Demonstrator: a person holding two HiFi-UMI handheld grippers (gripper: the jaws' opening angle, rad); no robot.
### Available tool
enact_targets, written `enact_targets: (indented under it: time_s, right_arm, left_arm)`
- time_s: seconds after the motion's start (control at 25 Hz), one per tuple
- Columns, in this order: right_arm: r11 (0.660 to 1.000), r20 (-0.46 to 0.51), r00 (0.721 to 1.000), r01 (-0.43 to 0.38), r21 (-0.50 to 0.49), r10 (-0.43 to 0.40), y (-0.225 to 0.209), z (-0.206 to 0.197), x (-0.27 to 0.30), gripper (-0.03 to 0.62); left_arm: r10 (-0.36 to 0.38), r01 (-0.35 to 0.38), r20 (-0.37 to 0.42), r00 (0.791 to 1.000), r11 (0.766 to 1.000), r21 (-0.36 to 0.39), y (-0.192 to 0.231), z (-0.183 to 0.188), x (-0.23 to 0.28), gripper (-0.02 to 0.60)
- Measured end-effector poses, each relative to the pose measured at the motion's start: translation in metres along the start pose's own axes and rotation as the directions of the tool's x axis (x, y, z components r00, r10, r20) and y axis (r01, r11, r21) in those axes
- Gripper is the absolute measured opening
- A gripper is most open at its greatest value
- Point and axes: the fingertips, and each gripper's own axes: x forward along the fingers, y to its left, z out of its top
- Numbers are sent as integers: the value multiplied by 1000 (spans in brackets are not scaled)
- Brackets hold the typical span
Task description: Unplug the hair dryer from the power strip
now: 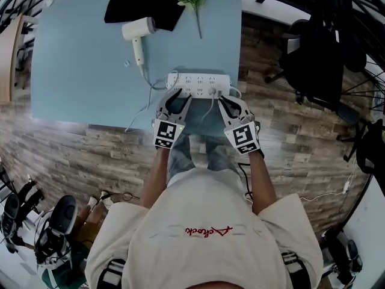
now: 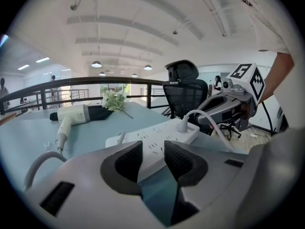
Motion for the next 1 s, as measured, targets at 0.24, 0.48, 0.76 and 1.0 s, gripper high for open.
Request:
enact_targets:
  time_s: [0.24, 0.48, 0.76, 1.0]
  right_arm:
    - [991, -29, 1000, -13, -136, 9, 5, -2, 5, 20]
    - [993, -12, 998, -56, -104, 55, 9, 3, 13, 123]
    - [990, -6, 998, -68, -127, 67, 9, 10, 24, 130]
    - [988, -14, 998, -67, -141, 66, 8, 11, 31, 130]
  left_arm:
    - [0, 0, 0, 1000, 1000, 1, 0, 0, 0, 135]
    - [1, -1, 2, 1000, 1000, -1, 1, 0, 1, 135]
    - [-1, 1, -2, 1000, 1000, 1, 0, 1, 0, 135]
    - [-2, 2, -3, 1000, 1000, 1, -1, 0, 0, 135]
